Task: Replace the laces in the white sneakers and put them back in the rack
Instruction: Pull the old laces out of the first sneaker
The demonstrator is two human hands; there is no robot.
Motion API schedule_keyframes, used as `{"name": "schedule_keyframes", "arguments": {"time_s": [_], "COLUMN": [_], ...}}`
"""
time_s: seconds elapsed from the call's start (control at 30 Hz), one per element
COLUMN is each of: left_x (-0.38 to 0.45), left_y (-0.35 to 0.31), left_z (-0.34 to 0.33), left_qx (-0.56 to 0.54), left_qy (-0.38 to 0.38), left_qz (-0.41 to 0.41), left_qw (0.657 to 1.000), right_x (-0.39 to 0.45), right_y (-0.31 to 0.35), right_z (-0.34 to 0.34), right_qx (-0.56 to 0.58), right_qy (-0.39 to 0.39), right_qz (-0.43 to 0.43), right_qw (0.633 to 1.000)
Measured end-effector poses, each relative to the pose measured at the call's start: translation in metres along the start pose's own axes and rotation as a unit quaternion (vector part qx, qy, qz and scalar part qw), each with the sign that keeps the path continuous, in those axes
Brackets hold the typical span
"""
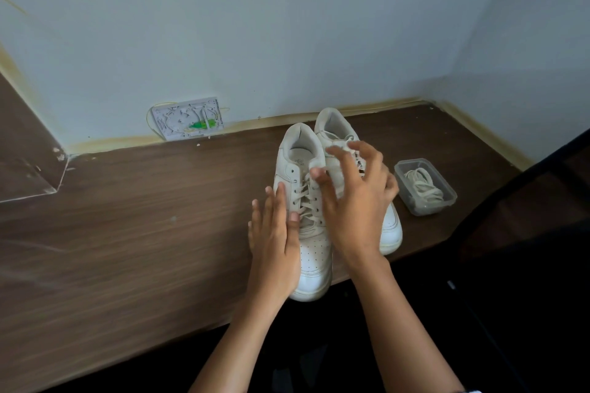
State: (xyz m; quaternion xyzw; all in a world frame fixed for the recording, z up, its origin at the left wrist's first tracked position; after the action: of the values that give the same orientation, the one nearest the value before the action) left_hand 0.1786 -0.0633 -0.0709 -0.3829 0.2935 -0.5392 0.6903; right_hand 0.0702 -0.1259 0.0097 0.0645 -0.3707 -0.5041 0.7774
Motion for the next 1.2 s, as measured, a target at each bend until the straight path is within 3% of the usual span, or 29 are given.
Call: {"name": "schedule_keyframes", "arguments": {"time_s": [0.13,0.27,0.4,0.53,0.63,0.73,0.83,1.0,1.1,1.2], "left_x": [0.000,0.000,-0.002,-0.006,-0.006,-0.005,-0.006,-0.007,0.001,0.012], "left_y": [-0.001,-0.002,-0.008,-0.012,-0.010,-0.007,-0.008,-0.020,-0.029,-0.028], "left_z": [0.000,0.000,-0.001,-0.006,-0.010,-0.012,-0.011,-0.001,0.025,0.043], "left_qx": [0.008,0.013,0.134,0.131,0.121,0.118,0.109,0.123,0.202,0.287], "left_qy": [-0.001,0.003,0.019,0.024,0.011,0.006,0.005,-0.014,-0.078,-0.094], "left_qz": [0.005,0.017,-0.004,-0.018,-0.015,-0.013,-0.009,-0.016,-0.063,-0.084], "left_qw": [1.000,1.000,0.991,0.991,0.992,0.993,0.994,0.992,0.974,0.950], "right_x": [-0.002,-0.003,-0.004,-0.001,0.003,0.008,0.010,0.004,-0.017,-0.040], "right_y": [0.001,0.000,-0.001,0.000,-0.005,-0.016,-0.023,-0.024,-0.021,-0.017], "right_z": [-0.015,-0.020,-0.021,-0.026,-0.022,-0.008,0.004,0.010,0.020,0.021], "right_qx": [0.040,0.064,0.113,0.146,0.247,0.353,0.287,0.180,0.120,0.129], "right_qy": [0.058,0.029,0.038,0.085,0.112,0.091,0.048,0.056,0.045,0.107], "right_qz": [0.033,0.045,0.022,0.023,-0.027,-0.086,-0.088,-0.074,-0.073,-0.086], "right_qw": [0.997,0.997,0.993,0.985,0.962,0.927,0.953,0.979,0.989,0.982]}}
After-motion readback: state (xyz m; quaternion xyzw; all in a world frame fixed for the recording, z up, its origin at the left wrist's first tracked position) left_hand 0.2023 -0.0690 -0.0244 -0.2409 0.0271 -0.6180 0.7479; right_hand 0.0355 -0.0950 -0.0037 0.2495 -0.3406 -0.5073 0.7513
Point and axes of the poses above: each hand's wrist, its own x-axis towards the middle knuckle, its own z-axis out of the back of the hand, y = z × x, the point moved 5 cm from there along x, towards the middle knuckle, and after that the axes turned 12 degrees about y, right-handed, at the moved point
